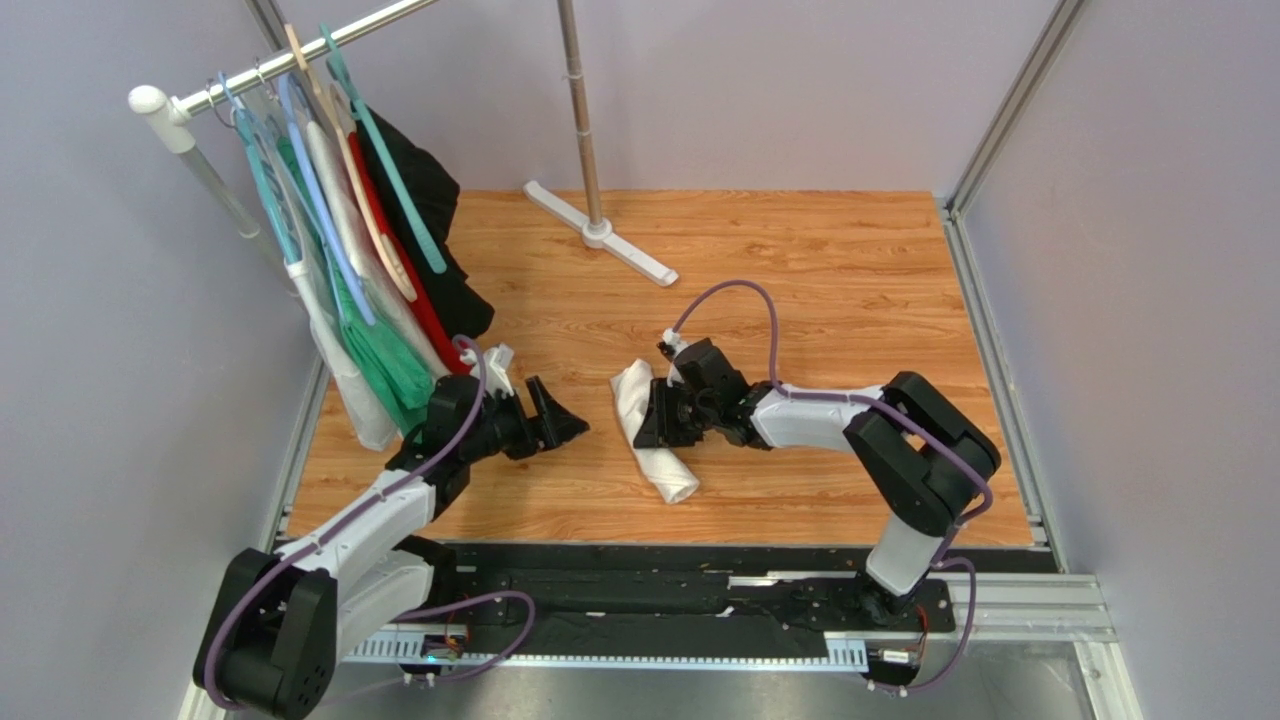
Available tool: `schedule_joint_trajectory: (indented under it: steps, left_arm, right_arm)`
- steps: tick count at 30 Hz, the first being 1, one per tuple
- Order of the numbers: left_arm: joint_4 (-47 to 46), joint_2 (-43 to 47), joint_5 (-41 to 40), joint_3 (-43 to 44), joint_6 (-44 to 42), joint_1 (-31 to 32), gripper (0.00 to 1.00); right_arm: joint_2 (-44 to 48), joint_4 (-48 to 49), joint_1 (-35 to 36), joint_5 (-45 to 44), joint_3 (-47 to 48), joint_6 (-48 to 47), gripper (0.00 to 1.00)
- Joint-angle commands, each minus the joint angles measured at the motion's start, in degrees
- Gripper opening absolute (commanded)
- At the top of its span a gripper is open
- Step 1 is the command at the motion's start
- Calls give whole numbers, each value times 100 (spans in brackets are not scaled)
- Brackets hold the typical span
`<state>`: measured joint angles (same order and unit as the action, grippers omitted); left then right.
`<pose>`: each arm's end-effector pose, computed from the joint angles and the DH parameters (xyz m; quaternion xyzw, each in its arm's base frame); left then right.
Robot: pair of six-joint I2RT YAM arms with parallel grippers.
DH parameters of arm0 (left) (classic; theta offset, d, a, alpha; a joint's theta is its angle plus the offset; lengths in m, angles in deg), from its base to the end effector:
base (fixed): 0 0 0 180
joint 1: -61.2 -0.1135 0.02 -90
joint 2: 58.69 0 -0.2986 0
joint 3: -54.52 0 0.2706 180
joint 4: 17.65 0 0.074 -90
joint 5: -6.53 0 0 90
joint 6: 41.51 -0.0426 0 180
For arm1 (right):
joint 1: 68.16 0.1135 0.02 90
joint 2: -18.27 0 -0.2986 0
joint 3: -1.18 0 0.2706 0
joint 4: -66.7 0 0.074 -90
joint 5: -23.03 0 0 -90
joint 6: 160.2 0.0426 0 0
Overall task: Fold the napkin, place the utensils inside, and roll it up
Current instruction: Roll the napkin with the utensil
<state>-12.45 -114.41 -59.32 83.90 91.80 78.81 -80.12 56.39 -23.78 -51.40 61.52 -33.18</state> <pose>0.1763 -0.0743 0.1811 -0.0902 0.8547 -0.3994 0.3191 0.2444 0.2551 0.1561 -0.1075 0.9211 0.3256 0.1844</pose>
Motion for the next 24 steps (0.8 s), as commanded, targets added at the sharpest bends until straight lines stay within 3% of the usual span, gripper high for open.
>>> schedule_joint_trajectory:
  steps: [1,7,12,18,24]
  left_arm:
    - [-240,9,460,188,-261,-29,87]
    - [-433,53,802,205,-376,-29,87]
    - [-705,-438,697,162,-420,-29,87]
    - [-2751,-2142,671,274,379,277,82]
    - [-3720,-3155,285,592,793,542,79]
  right_arm:
    - [-268,356,-236,429,-95,315,13]
    - [-620,1568,-702,1114,-604,1070,14]
    - [-524,1008,-694,685,-447,720,16]
    - [-523,532,-703,473,-323,421,21]
    - [-480,532,-711,447,-411,385,21]
